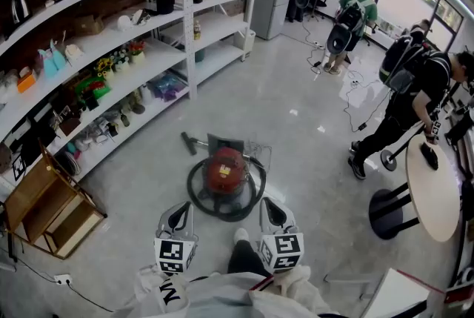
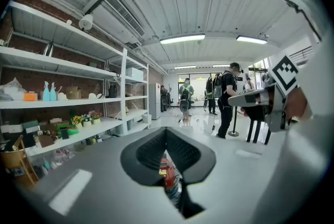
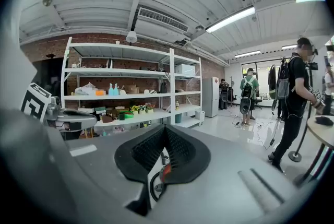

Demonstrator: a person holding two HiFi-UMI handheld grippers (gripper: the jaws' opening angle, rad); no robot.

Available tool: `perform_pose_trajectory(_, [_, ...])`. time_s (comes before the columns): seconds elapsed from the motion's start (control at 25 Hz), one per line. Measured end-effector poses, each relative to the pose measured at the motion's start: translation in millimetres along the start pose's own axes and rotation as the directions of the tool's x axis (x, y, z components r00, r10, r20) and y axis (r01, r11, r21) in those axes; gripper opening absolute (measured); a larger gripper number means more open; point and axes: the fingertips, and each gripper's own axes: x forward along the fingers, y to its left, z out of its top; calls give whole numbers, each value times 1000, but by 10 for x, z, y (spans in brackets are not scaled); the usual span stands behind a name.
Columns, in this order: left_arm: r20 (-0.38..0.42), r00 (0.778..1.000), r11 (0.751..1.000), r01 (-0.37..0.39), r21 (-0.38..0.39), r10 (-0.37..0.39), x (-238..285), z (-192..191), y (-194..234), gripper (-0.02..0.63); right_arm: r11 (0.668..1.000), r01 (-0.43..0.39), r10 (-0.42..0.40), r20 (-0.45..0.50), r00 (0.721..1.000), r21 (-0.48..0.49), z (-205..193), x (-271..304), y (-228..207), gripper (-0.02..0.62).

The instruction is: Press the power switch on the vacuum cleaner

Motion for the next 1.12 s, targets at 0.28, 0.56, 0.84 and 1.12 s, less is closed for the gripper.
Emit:
perform_pose_trajectory(0.28, [18,1000,1000,3,-13,-3,-234,9,-12,0,1000,14,-14,0,1000,-14,-9,-231,167,0])
perform_pose_trajectory(0.56, [-2,1000,999,2,-40,-2,-371,-6,-84,0,1000,9,-9,-23,1000,-14,-15,-354,219,0])
perform_pose_trajectory(0.84, [-28,1000,999,12,-41,-14,-405,-27,-182,0,1000,4,-4,-54,999,6,-122,-407,214,0])
perform_pose_trajectory(1.12, [-59,998,999,22,-42,-24,-319,-108,-363,0,1000,-3,5,-89,996,24,-246,-451,93,0])
